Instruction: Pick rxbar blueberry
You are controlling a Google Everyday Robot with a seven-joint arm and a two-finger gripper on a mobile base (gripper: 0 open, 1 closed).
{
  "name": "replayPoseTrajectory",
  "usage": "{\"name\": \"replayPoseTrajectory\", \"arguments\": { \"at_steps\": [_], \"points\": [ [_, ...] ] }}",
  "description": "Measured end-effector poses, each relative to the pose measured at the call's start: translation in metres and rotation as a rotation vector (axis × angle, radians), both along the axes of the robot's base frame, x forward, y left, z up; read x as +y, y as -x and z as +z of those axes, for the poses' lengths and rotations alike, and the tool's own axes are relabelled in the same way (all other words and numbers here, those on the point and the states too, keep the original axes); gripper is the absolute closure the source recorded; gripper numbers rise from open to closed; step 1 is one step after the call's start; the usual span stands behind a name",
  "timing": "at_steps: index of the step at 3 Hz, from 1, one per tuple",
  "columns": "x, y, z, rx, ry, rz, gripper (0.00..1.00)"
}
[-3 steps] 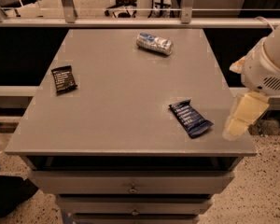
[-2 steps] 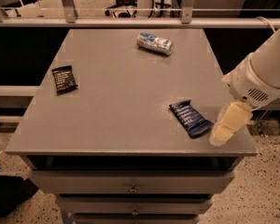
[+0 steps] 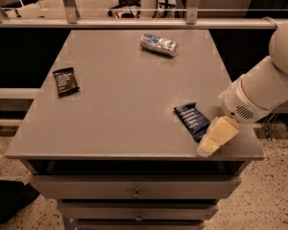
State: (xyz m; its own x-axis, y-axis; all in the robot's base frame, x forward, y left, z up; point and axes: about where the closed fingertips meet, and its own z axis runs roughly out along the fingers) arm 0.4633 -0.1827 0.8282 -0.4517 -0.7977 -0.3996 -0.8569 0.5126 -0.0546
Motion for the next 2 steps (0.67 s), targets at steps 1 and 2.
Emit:
{"name": "replayPoseTrajectory", "arguments": {
  "at_steps": [1, 2],
  "points": [
    [0.017, -0.008, -0.006, 0.006, -0.049, -0.02, 0.02],
    [0.028, -0.014, -0.01, 0.022, -0.071, -0.041, 0.25]
  ]
}}
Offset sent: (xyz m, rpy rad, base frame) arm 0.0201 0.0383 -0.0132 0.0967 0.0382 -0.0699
